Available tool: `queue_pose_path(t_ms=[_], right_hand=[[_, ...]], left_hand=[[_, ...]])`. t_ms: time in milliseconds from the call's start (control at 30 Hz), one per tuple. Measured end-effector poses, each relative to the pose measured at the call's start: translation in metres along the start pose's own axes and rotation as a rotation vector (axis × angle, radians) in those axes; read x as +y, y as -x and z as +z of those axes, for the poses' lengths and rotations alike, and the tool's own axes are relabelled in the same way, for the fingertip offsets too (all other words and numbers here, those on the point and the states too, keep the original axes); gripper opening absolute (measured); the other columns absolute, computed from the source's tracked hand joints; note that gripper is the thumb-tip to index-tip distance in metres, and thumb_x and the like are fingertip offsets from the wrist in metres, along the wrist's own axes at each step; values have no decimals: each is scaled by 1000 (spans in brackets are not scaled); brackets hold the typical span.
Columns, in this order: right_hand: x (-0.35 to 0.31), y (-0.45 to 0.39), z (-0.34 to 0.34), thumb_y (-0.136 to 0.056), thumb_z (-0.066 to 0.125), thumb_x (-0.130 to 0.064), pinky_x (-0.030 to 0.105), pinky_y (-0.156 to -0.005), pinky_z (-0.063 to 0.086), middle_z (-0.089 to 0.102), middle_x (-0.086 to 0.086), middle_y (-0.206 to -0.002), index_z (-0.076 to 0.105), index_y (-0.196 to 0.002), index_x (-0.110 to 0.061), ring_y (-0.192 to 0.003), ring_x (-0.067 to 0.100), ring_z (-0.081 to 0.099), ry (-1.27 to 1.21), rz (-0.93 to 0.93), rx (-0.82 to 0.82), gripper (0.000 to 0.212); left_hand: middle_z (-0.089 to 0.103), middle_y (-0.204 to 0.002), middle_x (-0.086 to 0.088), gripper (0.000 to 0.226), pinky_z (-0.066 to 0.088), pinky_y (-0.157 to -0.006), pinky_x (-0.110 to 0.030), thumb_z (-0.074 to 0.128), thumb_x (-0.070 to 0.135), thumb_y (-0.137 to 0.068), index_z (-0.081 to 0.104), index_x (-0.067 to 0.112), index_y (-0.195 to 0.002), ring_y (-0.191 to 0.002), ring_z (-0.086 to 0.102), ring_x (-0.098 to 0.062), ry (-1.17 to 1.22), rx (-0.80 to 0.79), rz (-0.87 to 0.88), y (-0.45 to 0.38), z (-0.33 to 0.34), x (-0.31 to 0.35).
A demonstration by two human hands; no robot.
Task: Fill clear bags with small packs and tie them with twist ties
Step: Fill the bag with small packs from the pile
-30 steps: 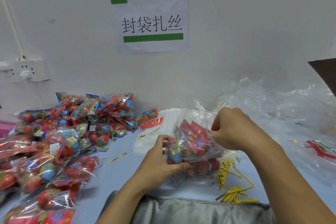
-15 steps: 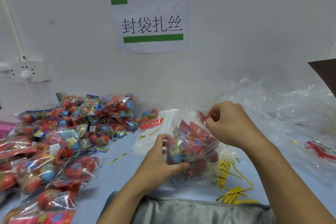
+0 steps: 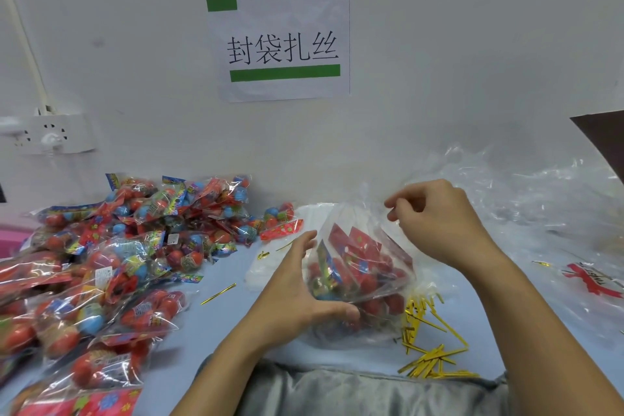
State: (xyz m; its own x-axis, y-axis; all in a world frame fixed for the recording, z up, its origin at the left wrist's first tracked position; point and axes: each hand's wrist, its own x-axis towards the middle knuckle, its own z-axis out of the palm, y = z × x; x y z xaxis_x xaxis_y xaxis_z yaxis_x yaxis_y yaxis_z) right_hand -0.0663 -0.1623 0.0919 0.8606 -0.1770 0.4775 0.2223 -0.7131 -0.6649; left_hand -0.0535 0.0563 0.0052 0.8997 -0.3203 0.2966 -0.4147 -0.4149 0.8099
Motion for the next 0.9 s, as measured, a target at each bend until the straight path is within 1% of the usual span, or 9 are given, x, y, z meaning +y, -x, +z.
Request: queue_pose_path(t_ms=[133, 233, 300, 400, 500, 567, 767, 833, 900], right_hand=[[6, -3, -3, -94, 53, -8, 2, -57, 43, 74, -10, -79, 76, -87, -24, -77, -8, 65, -141, 7, 99, 29], [9, -4, -2, -93, 53, -9, -1, -57, 41, 74, -10, -82, 76, -89, -25, -79, -12, 63, -180, 22, 152, 28], [12, -5, -2, -94, 53, -11, 4, -59, 41, 73, -10, -88, 76, -93, -24, -80, -7, 65, -199, 43, 174, 27], [19, -6, -2, -96, 50, -13, 7, -54, 42, 69, -12, -92, 73, -98, -28, -72, -6, 63, -223, 76, 215, 28], [25, -7, -4, -97, 41, -7, 8, -47, 44, 67, -10, -93, 69, -103, -29, -66, -4, 63, -273, 126, 220, 36], [28, -7, -5, -93, 36, 0, 16, -58, 48, 68, -8, -100, 67, -110, -27, -87, 6, 67, -290, 186, 157, 44], [28, -3, 1, -92, 53, 3, 27, -81, 50, 69, -5, -112, 64, -131, -27, -107, 12, 65, -382, 217, -304, 51], [25, 1, 5, -93, 62, -6, 23, -79, 51, 69, -5, -113, 70, -117, -44, -103, 6, 66, -393, 132, -382, 45], [23, 1, 8, -94, 67, -15, 18, -74, 49, 72, -8, -105, 77, -95, -41, -92, 7, 69, -288, 26, -253, 28]], left_hand=[[34, -120, 47, 95, 30, -85, 4, 73, 82, -49, 37, 51, -132, -114, 38, 21, -145, 59, 44, -13, -2, 39], [43, -138, 21, 99, 37, -97, -18, 77, 72, -60, 40, 30, -142, -115, 46, 3, -319, 42, 47, -35, -2, 61], [54, -127, 12, 63, 39, -77, -13, 79, 56, -73, 55, 27, -123, -89, 51, 9, -357, 38, 50, -48, 1, 68], [63, -106, 14, 15, 38, -66, -8, 73, 35, -87, 60, 29, -93, -89, 57, 5, -145, 208, 59, -57, 13, 67], [66, -91, 10, 13, 46, -72, -15, 68, 22, -92, 59, 26, -83, -91, 65, -8, 127, 394, 79, -55, 20, 61], [65, -86, 8, 13, 45, -68, -9, 67, 17, -94, 59, 22, -83, -87, 66, -8, 224, 429, 95, -51, 18, 59], [68, -102, -15, 11, 48, -67, -13, 60, 12, -98, 55, 16, -88, -96, 67, -26, 426, 511, 111, -40, 4, 52], [67, -102, -18, 9, 48, -63, -14, 59, 11, -98, 55, 11, -90, -95, 66, -29, 440, 507, 111, -38, 3, 52], [67, -101, -15, 7, 49, -71, -17, 60, 12, -98, 55, 10, -93, -96, 67, -25, 415, 495, 115, -37, 3, 54]])
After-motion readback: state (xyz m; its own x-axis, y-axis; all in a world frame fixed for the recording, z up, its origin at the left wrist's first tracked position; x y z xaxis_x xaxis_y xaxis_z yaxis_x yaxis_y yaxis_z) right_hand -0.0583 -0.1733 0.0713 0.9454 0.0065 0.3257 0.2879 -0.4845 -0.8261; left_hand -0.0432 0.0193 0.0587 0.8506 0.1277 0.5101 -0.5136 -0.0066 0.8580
